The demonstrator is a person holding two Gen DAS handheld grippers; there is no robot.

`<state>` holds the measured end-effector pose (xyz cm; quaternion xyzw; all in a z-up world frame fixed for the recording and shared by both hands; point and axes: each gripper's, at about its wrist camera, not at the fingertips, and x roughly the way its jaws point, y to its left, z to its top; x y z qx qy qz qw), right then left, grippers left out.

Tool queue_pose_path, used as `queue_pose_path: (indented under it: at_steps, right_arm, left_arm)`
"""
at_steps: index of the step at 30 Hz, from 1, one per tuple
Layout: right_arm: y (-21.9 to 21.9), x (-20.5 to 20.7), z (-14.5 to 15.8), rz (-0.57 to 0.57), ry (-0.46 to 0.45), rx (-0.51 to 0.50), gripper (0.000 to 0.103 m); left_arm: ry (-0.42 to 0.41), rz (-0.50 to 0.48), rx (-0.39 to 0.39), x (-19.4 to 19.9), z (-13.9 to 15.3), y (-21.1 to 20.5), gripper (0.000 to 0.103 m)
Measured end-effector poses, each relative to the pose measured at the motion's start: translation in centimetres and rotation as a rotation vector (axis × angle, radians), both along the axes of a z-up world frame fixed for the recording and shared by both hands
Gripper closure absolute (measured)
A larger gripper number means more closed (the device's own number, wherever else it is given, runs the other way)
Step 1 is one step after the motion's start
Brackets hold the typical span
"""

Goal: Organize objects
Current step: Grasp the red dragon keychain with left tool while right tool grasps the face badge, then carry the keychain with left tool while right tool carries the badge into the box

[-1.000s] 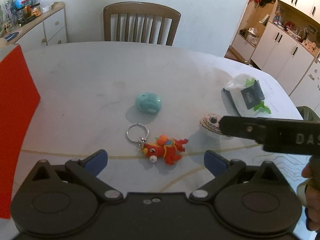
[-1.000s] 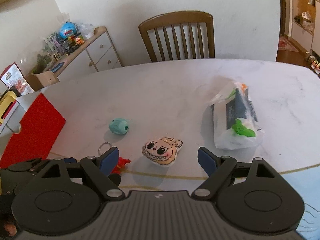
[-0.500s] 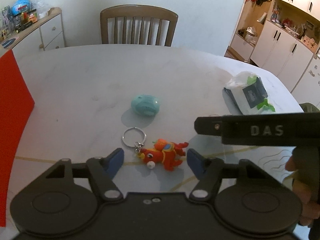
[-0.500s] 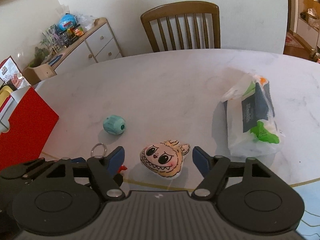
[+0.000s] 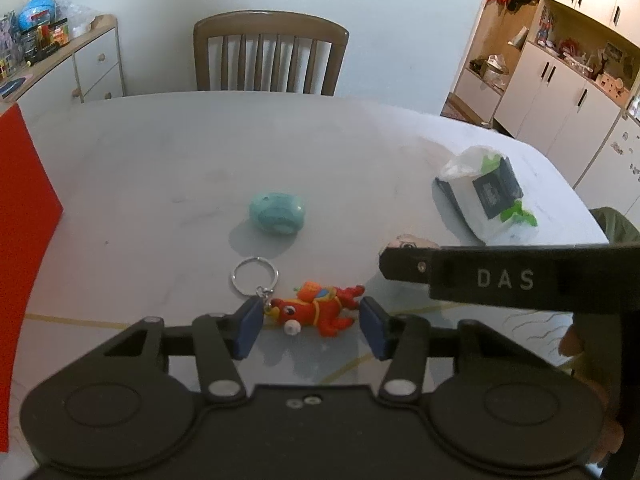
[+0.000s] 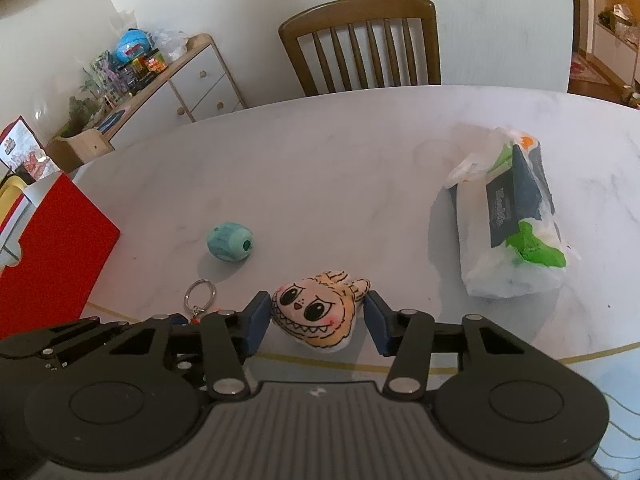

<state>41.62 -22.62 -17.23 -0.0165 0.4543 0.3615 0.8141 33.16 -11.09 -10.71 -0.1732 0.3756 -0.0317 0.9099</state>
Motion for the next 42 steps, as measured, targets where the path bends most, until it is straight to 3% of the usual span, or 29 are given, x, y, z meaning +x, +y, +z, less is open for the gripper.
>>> queue_pose_path:
  at_steps: [24,34,42]
  right_arm:
    - [-2.9,-6.9,7.7,0.032,-0.074,0.032,0.054]
    - [-2.3,-12.3,12.3,0.112,-0.127,0.046,0.054]
    - [0.5,-17.0,15.1,0.169,-0.161,0.065,0.054]
  left_arm:
    - [-0.063,0.062,-0.079,-6.8,5.5,3.6,0.055]
    - [-0.112,0.087,-0.105,-11.6,9.8,7.3,0.055]
    - [-0.132,0.113,-0.120,-14.9,11.4,11.9,0.055]
